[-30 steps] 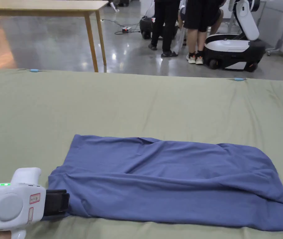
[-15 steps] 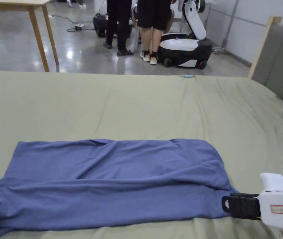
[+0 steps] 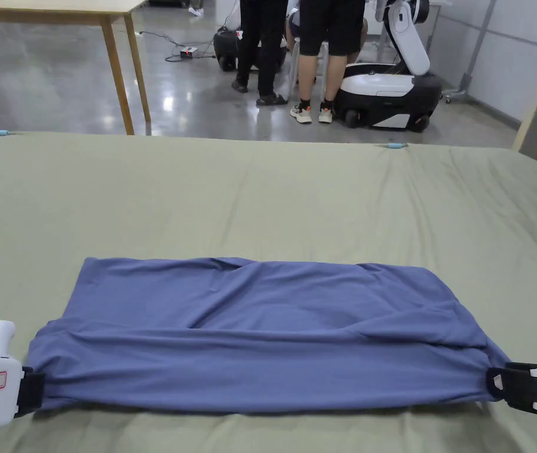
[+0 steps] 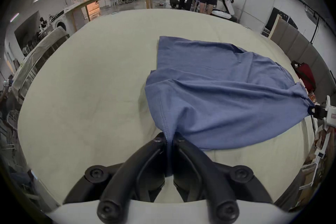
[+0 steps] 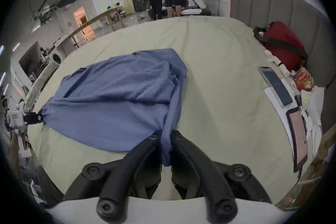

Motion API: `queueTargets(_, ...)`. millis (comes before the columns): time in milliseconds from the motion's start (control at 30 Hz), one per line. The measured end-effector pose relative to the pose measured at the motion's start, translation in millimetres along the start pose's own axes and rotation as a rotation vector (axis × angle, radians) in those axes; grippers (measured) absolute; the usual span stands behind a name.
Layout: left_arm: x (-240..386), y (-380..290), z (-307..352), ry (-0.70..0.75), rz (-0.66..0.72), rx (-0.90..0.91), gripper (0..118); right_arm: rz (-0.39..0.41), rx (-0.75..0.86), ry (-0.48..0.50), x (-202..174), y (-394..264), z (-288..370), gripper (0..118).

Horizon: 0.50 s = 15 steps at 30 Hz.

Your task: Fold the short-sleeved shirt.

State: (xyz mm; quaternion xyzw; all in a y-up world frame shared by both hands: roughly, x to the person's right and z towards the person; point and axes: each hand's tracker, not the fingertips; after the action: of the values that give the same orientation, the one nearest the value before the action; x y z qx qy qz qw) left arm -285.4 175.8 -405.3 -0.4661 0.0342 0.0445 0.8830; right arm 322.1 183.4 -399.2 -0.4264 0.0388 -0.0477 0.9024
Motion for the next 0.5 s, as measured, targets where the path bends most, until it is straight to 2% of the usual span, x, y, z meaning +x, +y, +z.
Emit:
queueTargets(167,-6,-14,22,-0.003,-0.004,0.007,4,-0.012,-0.008,0.014,4,-18,31,9)
queueTargets(500,-21,-95,85,-0.015,0.015,0.004,4,-0.039,-0.021,0.049,-2,-107,106,9)
